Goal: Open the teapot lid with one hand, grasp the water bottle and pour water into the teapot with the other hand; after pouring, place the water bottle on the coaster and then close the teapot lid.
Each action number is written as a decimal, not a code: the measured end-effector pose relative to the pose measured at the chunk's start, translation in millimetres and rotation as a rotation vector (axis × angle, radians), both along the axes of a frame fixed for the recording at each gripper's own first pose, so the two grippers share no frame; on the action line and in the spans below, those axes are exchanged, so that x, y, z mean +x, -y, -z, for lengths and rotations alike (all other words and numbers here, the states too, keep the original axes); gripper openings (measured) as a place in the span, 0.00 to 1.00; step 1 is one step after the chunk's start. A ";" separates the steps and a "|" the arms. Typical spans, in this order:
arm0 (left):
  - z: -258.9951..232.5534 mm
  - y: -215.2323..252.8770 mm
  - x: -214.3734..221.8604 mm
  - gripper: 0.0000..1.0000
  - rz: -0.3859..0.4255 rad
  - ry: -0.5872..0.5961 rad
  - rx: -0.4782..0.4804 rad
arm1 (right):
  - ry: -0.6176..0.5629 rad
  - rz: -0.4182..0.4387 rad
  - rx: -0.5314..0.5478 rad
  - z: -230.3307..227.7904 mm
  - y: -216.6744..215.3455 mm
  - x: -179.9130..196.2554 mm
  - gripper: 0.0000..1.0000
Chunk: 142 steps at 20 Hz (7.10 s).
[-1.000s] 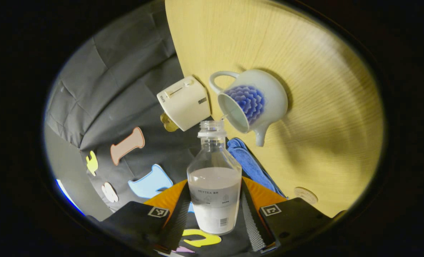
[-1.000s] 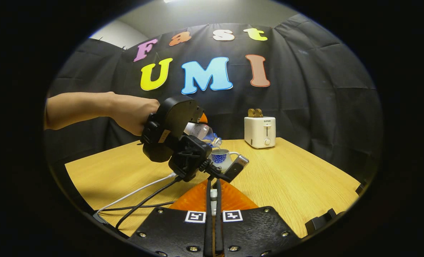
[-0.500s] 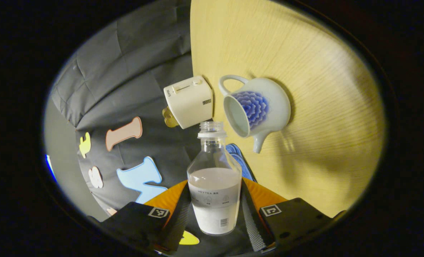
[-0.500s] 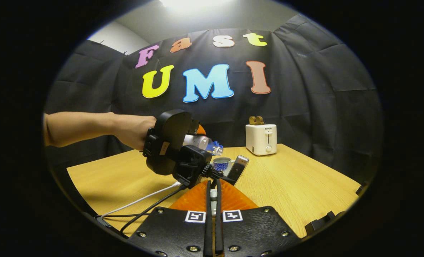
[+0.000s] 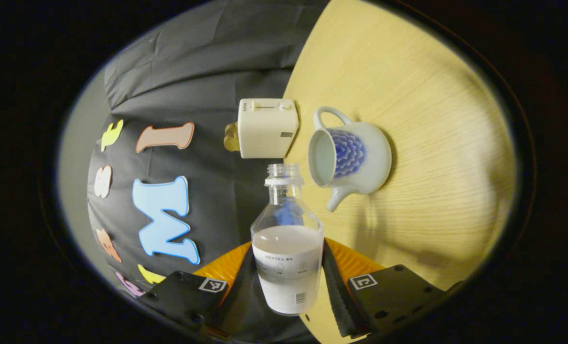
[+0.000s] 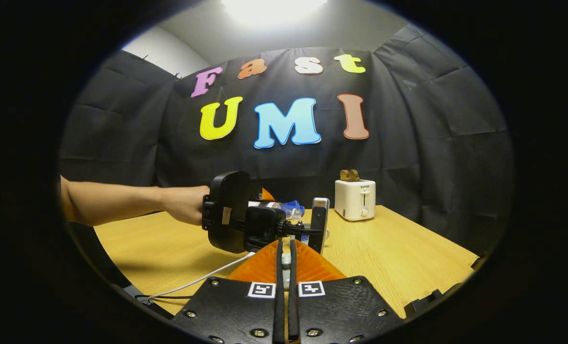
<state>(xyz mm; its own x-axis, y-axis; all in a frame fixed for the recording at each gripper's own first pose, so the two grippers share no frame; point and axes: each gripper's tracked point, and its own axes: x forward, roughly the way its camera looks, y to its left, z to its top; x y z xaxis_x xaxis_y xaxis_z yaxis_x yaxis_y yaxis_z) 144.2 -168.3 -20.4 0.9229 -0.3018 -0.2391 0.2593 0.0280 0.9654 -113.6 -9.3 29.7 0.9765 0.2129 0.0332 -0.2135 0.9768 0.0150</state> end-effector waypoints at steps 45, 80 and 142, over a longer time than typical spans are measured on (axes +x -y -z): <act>-28.5 -206.6 67.1 0.83 -0.304 -0.172 -1.536 | -0.051 0.028 0.012 25.6 -13.8 115.0 0.03; -21.6 -201.5 75.3 1.00 -0.311 -0.128 -1.471 | -0.071 0.030 0.003 34.0 -11.9 118.4 0.03; -46.9 -180.9 -155.7 1.00 -0.268 -0.042 -1.598 | 0.017 0.172 -0.035 13.2 -11.9 97.3 0.84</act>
